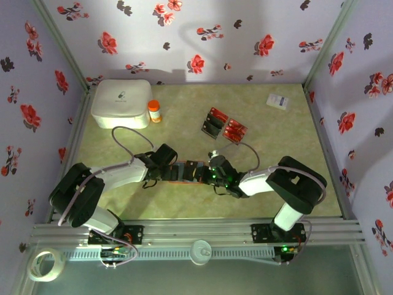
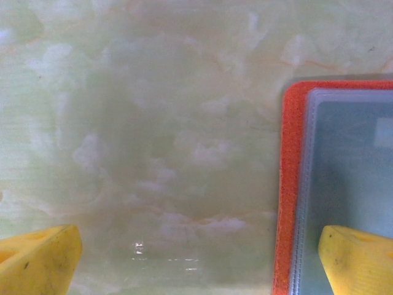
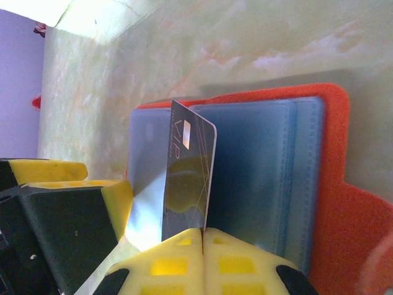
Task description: Put the credit cards into the card holder
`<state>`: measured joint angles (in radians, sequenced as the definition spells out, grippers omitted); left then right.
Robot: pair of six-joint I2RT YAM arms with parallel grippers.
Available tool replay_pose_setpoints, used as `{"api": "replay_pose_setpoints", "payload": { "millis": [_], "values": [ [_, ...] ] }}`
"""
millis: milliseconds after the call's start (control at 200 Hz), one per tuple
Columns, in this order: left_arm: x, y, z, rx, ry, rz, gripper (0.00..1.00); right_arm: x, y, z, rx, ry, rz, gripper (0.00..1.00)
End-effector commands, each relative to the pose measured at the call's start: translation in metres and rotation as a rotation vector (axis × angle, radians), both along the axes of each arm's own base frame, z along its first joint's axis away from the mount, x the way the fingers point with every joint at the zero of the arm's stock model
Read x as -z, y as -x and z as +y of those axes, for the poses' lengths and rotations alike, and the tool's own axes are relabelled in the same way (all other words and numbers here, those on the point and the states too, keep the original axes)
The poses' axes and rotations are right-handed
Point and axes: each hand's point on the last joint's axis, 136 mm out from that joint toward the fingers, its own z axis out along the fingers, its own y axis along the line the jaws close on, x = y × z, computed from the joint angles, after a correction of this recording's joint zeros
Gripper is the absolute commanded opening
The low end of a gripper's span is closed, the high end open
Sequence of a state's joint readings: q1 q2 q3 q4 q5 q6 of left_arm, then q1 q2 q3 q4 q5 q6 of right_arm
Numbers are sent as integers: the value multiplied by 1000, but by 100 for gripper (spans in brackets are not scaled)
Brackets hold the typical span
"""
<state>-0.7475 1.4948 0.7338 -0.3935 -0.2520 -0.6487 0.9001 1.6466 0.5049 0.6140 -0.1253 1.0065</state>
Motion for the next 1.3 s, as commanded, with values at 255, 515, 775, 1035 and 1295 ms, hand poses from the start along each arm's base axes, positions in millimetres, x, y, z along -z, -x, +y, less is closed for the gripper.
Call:
{"api": "replay_pose_setpoints", "payload": {
  "millis": [255,515,775,1035,1295],
  "values": [
    [7,10,9,-10,-35,18,100,6,3,-3,24,58,36,0],
    [7,9,9,-10,-34,16,100,9,7,-8,29,102,71,0],
    [8,9,9,-9,-35,17,100,17,11,-4,-1,147,125,0],
    [7,9,8,-7,-33,14,100,21,14,-3,-18,196,175,0],
    [5,8,8,-8,-29,11,100,25,18,-1,-38,231,220,0]
  ]
}}
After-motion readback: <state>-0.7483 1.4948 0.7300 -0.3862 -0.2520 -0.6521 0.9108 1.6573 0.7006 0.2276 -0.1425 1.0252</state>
